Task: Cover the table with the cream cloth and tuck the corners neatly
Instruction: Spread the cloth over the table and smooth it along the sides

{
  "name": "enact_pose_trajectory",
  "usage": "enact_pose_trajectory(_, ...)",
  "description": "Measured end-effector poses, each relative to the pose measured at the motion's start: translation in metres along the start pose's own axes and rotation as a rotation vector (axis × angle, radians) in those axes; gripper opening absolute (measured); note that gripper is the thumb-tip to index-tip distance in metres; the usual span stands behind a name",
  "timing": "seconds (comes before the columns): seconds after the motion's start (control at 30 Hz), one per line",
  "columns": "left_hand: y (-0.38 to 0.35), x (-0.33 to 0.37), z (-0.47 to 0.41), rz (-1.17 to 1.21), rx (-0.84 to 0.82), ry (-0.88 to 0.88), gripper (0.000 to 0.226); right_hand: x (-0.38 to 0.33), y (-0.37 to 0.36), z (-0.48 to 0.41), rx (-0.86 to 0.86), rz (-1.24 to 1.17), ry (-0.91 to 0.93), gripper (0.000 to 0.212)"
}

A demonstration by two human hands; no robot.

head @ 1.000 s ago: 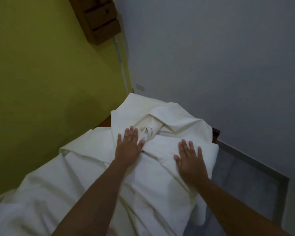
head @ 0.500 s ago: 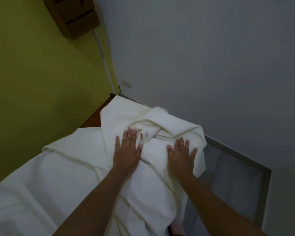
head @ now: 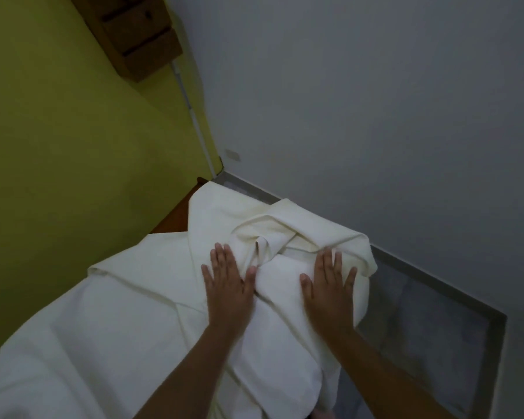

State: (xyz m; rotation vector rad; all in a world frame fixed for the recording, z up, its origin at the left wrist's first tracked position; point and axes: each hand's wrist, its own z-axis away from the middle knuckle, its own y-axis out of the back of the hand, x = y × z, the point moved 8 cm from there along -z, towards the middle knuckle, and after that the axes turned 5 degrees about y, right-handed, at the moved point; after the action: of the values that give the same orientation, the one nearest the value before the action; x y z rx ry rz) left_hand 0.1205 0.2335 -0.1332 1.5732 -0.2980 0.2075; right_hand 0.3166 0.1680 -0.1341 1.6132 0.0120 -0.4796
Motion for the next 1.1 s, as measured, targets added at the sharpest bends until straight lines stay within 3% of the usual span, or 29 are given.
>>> enact_pose_trajectory(0.37, -0.014, -0.005, -0.085, -0.126, -0.066, -0.061, 0.081, -0.062, -0.024, -0.015, -0.063, 0.084, 0.224, 0.069)
enact_pose_trajectory(0.6, -0.013, -0.015, -0.187, -0.191, -0.187, -0.127, 0.070, -0.055, -0.042, -0.022, -0.104, 0.128, 0.245, 0.068)
enact_pose_trajectory(0.8, -0.005, -0.017, -0.244, -0.336, -0.128, -0.258, 0.086, -0.051, -0.043, -0.026, -0.050, 0.105, 0.239, 0.066)
enact_pose_trajectory(0.97, 0.015, -0.005, -0.220, -0.269, 0.020, -0.129, 0.078, -0.077, -0.032, -0.041, -0.006, 0.045, 0.161, 0.070)
enact_pose_trajectory(1.1, 0.001, -0.018, -0.174, -0.138, -0.078, -0.006, 0.066, -0.118, -0.027, -0.072, 0.000, 0.014, 0.186, 0.068)
